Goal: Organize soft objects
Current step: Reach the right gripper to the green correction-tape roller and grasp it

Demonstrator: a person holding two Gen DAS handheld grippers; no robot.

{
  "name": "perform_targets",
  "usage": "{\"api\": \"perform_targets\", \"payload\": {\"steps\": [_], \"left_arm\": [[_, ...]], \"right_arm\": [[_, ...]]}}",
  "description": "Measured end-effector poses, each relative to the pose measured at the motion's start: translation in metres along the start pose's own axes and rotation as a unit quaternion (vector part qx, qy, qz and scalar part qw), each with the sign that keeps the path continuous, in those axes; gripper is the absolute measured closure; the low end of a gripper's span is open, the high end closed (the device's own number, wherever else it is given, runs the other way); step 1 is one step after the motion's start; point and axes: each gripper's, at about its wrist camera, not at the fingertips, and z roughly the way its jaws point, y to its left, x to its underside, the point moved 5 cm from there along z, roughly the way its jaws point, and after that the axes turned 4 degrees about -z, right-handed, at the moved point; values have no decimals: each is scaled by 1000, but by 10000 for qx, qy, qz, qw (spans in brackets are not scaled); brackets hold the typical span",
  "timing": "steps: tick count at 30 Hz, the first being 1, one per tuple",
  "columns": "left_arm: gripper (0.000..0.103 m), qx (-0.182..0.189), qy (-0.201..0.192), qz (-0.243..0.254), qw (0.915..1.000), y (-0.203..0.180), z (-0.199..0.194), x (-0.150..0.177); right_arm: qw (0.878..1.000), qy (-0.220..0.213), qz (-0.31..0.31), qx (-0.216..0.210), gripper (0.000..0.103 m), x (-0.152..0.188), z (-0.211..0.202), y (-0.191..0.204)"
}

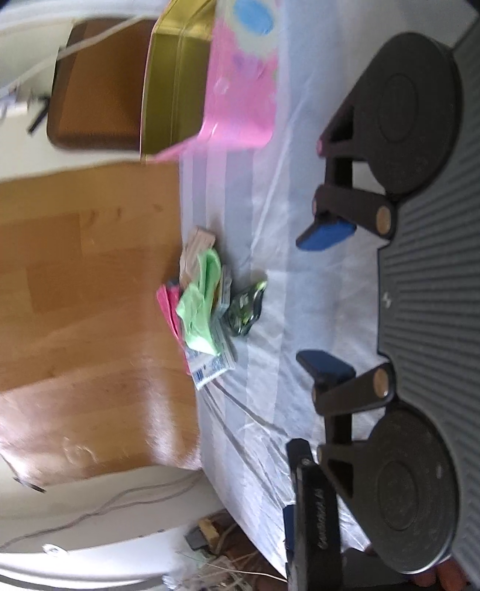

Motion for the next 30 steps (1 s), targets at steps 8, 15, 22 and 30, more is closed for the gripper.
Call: {"api": "perform_targets", "payload": {"steps": [8, 15, 22, 30], "left_arm": [[0, -95, 112, -223, 9996, 17, 17, -5], [0, -8, 312, -233, 9992, 14, 24, -3], [0, 455, 700, -428, 9956, 9, 24, 4], [1, 1225, 1218, -293, 9845, -33, 16, 20]], "right_arm": [[9967, 258, -748, -174, 45, -34, 72, 13], [9912, 776, -1061, -158, 69, -38, 141, 6], [9879, 774, -1227, -554, 79, -22, 111, 22], [9928, 632, -693, -746, 79, 22, 34, 16]]}}
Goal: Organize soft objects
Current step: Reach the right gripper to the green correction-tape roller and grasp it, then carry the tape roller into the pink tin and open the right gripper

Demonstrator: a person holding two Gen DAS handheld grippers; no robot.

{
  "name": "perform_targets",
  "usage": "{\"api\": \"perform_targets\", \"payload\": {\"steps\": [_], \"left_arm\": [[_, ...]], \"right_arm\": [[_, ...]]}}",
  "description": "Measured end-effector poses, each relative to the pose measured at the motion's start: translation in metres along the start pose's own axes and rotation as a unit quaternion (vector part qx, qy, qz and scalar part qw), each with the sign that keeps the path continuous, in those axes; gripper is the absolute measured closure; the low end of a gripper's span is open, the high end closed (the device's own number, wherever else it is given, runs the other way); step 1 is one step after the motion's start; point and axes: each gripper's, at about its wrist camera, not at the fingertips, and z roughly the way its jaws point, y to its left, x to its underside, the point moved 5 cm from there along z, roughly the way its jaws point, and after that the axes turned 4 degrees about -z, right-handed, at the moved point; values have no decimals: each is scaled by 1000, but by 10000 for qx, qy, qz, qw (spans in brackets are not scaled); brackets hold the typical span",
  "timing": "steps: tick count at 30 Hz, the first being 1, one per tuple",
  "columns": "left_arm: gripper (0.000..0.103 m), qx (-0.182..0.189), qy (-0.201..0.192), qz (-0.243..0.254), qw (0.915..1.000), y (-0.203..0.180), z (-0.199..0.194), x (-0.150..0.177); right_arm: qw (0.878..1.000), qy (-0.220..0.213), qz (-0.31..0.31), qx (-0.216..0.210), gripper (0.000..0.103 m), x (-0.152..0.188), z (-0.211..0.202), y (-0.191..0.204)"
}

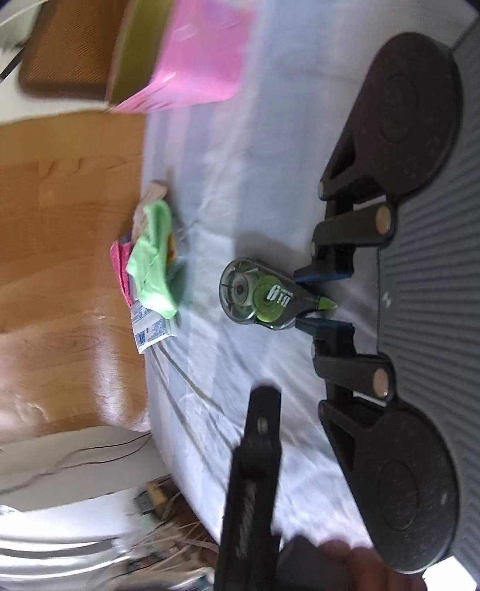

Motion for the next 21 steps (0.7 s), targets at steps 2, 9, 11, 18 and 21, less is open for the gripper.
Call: {"api": "perform_targets", "payload": {"steps": [2, 9, 11, 18, 21], "left_arm": [[1, 151, 146, 5, 9998, -8, 2, 5], [13, 383, 374, 177, 9984, -39, 3, 15], [25, 409, 398, 263, 9980, -48, 7, 15], [69, 872, 494, 602, 9931, -96, 21, 6], [69, 1018, 193, 928, 9903, -128, 17, -14]], "right_arm": [[9994, -69, 314, -127, 79, 11, -14, -1], [9909, -350, 1219, -462, 79, 37, -42, -7], [9901, -398, 1246, -509, 79, 40, -44, -7], [9878, -547, 1302, -650, 80, 46, -52, -17], [9878, -776, 1264, -466, 80, 41, -60, -28]]}}
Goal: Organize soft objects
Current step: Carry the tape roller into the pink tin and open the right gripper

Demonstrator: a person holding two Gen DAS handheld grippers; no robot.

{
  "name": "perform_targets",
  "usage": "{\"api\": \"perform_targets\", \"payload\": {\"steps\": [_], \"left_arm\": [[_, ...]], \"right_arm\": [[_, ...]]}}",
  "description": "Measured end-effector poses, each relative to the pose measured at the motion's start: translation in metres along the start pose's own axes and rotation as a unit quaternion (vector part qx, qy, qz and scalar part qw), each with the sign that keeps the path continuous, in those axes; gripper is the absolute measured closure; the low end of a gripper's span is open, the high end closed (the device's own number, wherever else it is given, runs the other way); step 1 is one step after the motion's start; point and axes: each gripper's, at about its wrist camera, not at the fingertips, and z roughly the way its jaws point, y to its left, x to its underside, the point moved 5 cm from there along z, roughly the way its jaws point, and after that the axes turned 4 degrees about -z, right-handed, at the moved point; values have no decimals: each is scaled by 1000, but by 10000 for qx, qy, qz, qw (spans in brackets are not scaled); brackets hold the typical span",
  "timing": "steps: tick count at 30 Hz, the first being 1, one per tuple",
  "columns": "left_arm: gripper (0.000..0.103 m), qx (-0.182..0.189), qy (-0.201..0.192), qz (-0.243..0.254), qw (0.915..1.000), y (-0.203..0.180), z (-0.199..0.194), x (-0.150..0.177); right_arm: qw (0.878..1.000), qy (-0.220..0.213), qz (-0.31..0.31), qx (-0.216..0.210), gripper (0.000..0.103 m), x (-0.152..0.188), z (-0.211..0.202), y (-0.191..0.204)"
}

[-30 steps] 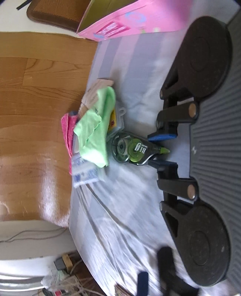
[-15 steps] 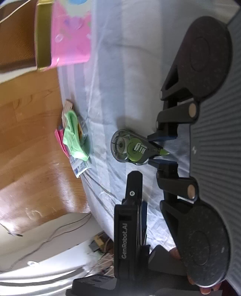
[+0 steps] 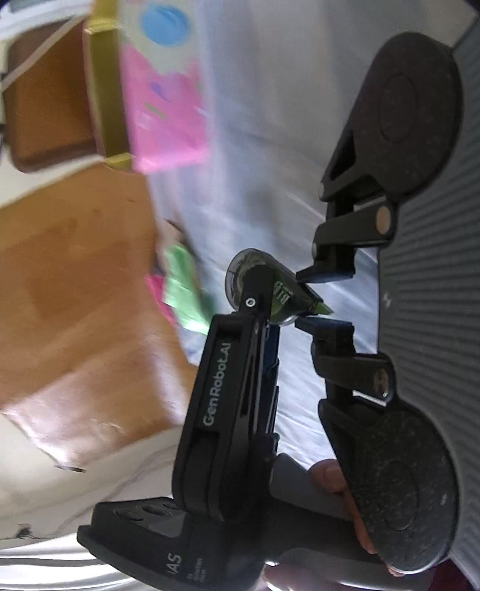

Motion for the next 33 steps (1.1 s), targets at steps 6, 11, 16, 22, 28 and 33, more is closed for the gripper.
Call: {"api": "perform_targets", "payload": {"steps": [6, 11, 16, 22, 28, 33], "left_arm": [[69, 590, -388, 370, 9968, -62, 27, -76], [69, 761, -440, 754, 9933, -106, 74, -113], [69, 797, -319, 777, 9933, -125, 123, -129], [67, 533, -143, 726, 9958, -123, 158, -126], [53, 416, -34, 565, 9975, -112, 160, -113], [53, 413, -555, 740, 9949, -100, 107, -104]], "right_arm": [[9936, -840, -456, 609, 81, -58, -18, -35], [9791, -1225, -773, 1430, 80, -106, -12, -84], [9705, -1218, -720, 1952, 80, -132, -4, -136], [9647, -937, -793, 2330, 79, -135, 15, -172], [9631, -795, -660, 2485, 61, -123, 21, -176], [9615, -996, -705, 2462, 61, -114, -1, -155]]}}
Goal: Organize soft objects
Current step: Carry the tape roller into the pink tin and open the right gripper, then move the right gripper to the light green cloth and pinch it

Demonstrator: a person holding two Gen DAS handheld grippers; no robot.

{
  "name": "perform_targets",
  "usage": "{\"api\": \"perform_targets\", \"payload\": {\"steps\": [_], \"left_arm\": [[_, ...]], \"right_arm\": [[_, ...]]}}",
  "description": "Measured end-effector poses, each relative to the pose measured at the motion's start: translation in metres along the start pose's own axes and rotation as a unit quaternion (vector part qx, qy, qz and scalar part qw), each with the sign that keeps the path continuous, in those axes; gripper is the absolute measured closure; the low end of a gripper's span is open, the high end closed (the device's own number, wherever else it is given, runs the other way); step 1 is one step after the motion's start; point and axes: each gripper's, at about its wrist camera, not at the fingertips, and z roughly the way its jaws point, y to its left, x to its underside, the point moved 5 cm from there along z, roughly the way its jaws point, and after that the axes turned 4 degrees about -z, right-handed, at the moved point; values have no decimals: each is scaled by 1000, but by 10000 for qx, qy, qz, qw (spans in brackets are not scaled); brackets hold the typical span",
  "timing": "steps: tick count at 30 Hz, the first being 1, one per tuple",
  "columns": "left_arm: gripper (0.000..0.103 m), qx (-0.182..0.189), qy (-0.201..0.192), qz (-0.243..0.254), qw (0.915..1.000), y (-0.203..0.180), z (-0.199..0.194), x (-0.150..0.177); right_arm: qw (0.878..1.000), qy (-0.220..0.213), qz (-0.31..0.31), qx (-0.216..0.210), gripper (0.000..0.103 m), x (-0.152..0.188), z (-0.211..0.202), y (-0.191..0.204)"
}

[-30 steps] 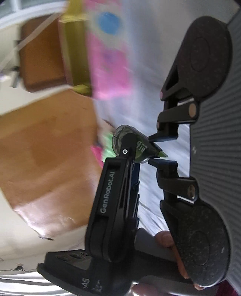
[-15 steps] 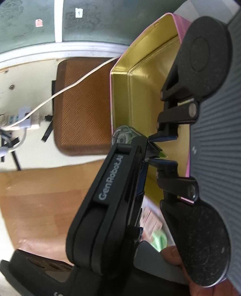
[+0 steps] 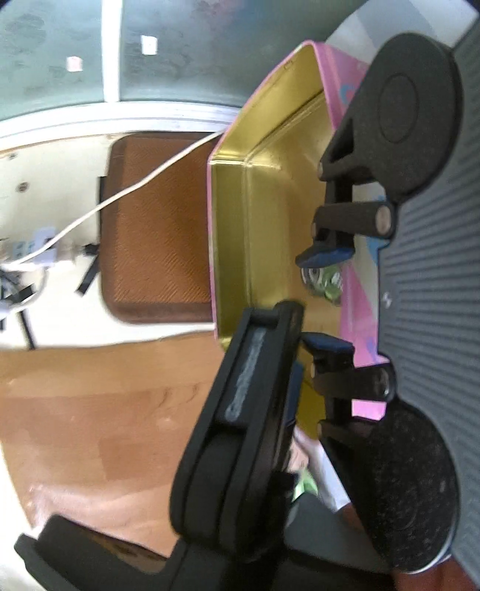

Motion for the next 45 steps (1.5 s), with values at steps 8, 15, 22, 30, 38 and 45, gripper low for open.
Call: {"api": "perform_targets", "payload": {"steps": [8, 15, 22, 30, 38, 45], "left_arm": [[49, -1000, -498, -52, 9937, 89, -98, 54], [49, -2914, -395, -678, 9534, 214, -144, 107], [33, -3149, -744, -1298, 9373, 247, -158, 112], [32, -3164, -680, -1357, 9364, 251, -157, 115], [27, -3199, -663, -1288, 9363, 251, -155, 115], [28, -3267, -630, -1183, 9356, 247, -153, 115]], "right_arm": [[9982, -142, -28, -586, 61, 14, -46, 45], [9876, 236, -750, -1359, 58, 26, -26, 130], [9771, 381, -1173, -1736, 34, 2, 45, 206], [9782, 826, -896, -1682, 49, -3, 101, 232], [9768, 856, -686, -1840, 95, 14, 67, 227], [9668, 1132, -703, -2182, 95, 38, 24, 218]]}}
